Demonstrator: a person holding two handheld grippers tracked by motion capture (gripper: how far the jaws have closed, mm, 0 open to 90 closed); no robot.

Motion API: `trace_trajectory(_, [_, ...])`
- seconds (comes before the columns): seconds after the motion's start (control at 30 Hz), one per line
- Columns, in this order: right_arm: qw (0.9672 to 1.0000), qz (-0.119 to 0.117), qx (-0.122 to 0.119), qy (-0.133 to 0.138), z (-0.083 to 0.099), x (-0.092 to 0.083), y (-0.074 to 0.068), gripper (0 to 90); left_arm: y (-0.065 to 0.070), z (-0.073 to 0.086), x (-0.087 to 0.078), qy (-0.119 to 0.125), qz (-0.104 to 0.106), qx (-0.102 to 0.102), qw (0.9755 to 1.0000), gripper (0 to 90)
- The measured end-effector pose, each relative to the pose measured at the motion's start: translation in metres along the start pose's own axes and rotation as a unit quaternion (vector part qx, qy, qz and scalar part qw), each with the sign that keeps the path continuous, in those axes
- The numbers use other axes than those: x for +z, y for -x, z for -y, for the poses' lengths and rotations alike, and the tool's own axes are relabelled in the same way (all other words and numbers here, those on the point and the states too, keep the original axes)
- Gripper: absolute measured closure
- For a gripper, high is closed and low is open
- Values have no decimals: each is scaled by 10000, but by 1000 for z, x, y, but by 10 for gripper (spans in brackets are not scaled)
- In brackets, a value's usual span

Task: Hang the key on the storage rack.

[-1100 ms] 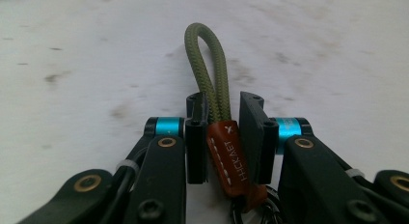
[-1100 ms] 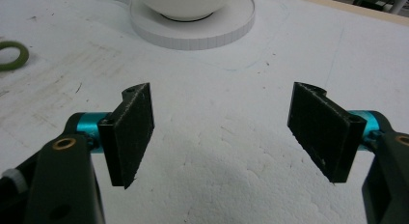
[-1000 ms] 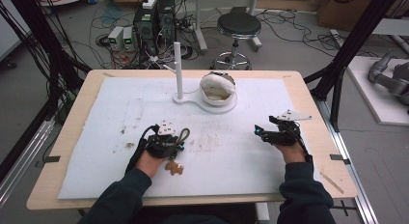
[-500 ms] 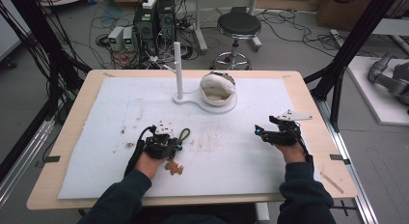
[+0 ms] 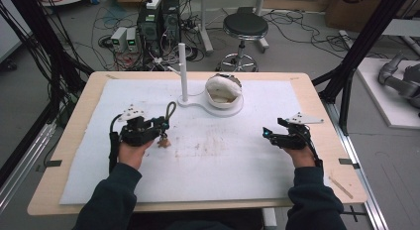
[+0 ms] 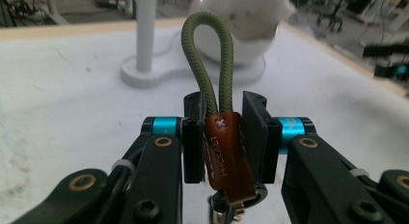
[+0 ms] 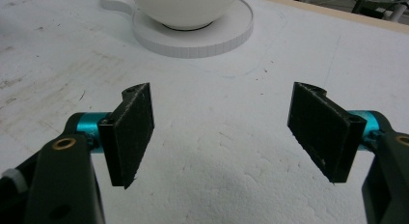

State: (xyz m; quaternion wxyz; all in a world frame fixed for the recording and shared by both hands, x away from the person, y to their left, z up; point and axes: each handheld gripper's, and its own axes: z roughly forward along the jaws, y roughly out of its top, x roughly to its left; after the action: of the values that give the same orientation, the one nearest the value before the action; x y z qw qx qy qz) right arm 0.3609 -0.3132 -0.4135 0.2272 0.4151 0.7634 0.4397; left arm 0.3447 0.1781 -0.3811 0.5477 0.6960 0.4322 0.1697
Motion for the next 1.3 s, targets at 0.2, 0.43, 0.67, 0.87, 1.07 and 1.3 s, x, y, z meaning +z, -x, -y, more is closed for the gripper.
trace_trajectory(0.2, [10000,2,-10,40,-1,1,0,248,-6,-35,-7,259,-6,175,9995,708])
trace_trajectory(0.43, [10000,-7,4,74,-1,1,0,248,-8,-68,-1,493,109,265,9984,708])
trace_trajectory(0.67, [9999,-13,0,101,-1,0,2,249,-5,-95,14,533,126,461,9974,707])
trace_trajectory(0.87, [9999,-45,4,92,-1,0,1,248,-4,-106,36,310,-16,519,9982,707])
trace_trajectory(1.07, [9999,-45,22,92,0,-1,2,248,-4,-105,53,67,-201,509,9985,707])
trace_trajectory(1.3, [9999,-54,22,90,0,-1,2,249,-7,-100,69,-108,-337,373,9987,706])
